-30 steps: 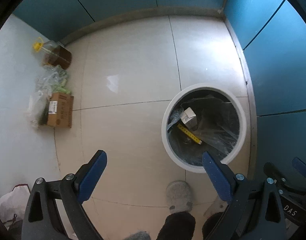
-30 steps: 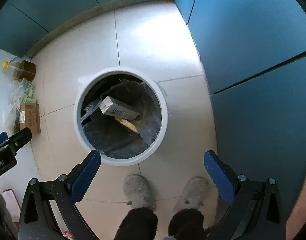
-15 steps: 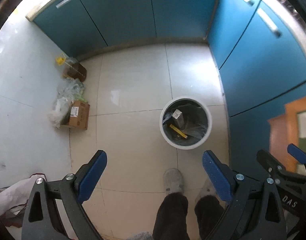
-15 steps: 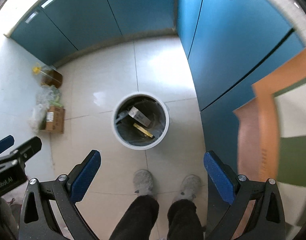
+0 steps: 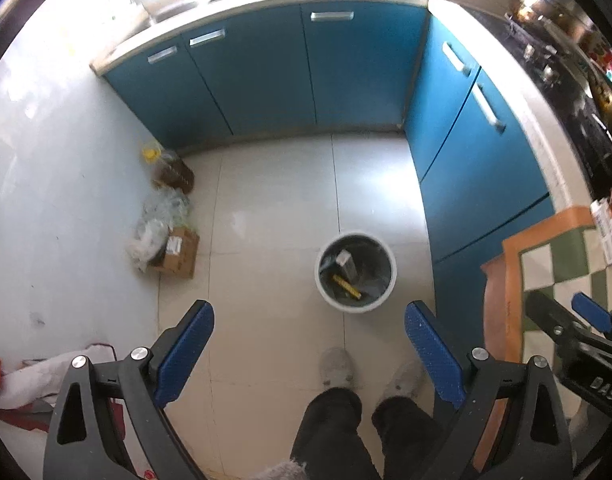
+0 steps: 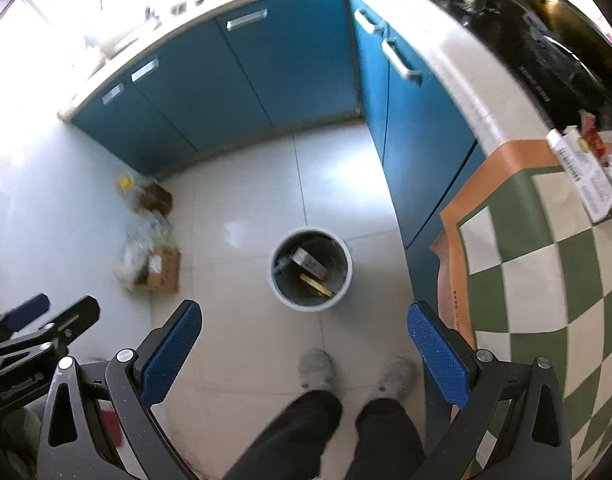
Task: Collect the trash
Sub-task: 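Grasp the white barcode box with the left tool while the right tool grasps a plastic wrapper, then carry the barcode box and wrapper to the bin and release both, then turn both tools back toward the counter, then grasp the green pepper with the left tool while the right tool grasps a white sachet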
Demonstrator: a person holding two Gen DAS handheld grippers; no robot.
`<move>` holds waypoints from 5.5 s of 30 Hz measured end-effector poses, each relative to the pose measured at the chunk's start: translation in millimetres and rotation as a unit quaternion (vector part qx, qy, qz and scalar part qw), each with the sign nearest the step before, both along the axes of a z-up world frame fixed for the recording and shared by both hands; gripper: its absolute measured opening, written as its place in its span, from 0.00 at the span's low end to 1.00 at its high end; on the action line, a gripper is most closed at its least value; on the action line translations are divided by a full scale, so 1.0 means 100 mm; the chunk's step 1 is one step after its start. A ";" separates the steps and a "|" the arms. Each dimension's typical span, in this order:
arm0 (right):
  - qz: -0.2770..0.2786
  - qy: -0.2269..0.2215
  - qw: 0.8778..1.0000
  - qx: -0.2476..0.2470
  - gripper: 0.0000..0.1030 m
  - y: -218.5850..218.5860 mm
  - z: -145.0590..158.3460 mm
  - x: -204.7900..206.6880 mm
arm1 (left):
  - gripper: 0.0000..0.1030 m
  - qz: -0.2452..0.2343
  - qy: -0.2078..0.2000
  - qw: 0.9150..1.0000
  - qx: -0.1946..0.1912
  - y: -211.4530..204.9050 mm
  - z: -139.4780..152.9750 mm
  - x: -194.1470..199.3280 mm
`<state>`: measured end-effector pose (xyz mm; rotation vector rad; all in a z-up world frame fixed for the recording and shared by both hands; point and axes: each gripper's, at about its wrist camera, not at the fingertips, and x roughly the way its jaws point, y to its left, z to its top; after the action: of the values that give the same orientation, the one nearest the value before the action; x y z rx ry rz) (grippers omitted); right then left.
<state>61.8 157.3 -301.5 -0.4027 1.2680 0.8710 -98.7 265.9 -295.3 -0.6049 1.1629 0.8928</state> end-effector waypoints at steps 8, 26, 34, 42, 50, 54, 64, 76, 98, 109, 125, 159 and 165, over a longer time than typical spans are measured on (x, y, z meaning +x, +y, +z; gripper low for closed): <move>-0.160 -0.019 0.986 0.039 1.00 -0.96 0.52 1.14 | 0.95 -0.067 -0.028 0.997 -0.003 -0.38 0.52 1.36; -0.519 0.002 0.852 -0.071 0.94 -4.39 -0.23 2.74 | 0.96 -0.090 0.037 0.965 -0.245 -1.53 -0.65 4.29; -0.471 -0.027 0.876 -0.097 0.51 -4.12 -0.35 2.73 | 0.88 -0.103 0.043 0.973 -0.202 -1.61 -0.64 4.27; -0.474 -0.032 0.877 -0.071 0.06 -4.21 -0.28 2.61 | 0.19 -0.191 0.036 0.975 -0.105 -1.76 -0.38 4.05; -0.480 -0.025 0.877 -0.006 0.03 -4.37 0.06 2.28 | 0.18 -0.288 0.020 0.957 -0.036 -2.07 -0.13 3.47; -0.466 -0.018 0.884 0.040 0.03 -4.15 0.27 2.22 | 0.18 -0.299 0.003 0.953 -0.045 -2.08 0.03 3.27; -0.309 0.038 0.945 0.095 0.03 -2.36 0.24 1.83 | 0.18 -0.224 -0.033 0.971 -0.070 -1.07 0.29 2.63; -0.144 0.135 0.980 0.025 0.02 0.22 -1.89 0.77 | 0.19 -0.064 0.024 0.985 -0.160 0.78 -1.61 1.19; -0.077 0.221 0.962 -0.140 0.47 1.19 -6.21 0.46 | 0.86 0.010 0.053 0.945 -0.322 1.32 -5.56 0.71; -0.046 0.132 0.980 -0.143 0.96 1.09 -5.37 0.55 | 0.89 0.016 0.081 0.984 -0.160 1.18 -4.61 0.40; 0.017 -0.006 0.992 -0.126 1.00 0.73 -2.90 0.18 | 0.89 0.025 0.050 0.994 -0.096 0.64 -2.49 0.13; -0.280 -0.039 0.958 0.037 1.00 -2.24 0.88 1.79 | 1.00 -0.161 -0.044 0.986 0.024 -1.08 0.68 2.21; -0.406 -0.045 0.912 -0.042 1.00 -3.34 0.22 2.79 | 1.00 -0.235 -0.018 0.970 -0.055 -1.77 0.35 3.57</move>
<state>340.9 -176.2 -279.1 0.0417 1.2316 0.0860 258.7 88.9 -260.0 -0.4040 1.2576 0.4133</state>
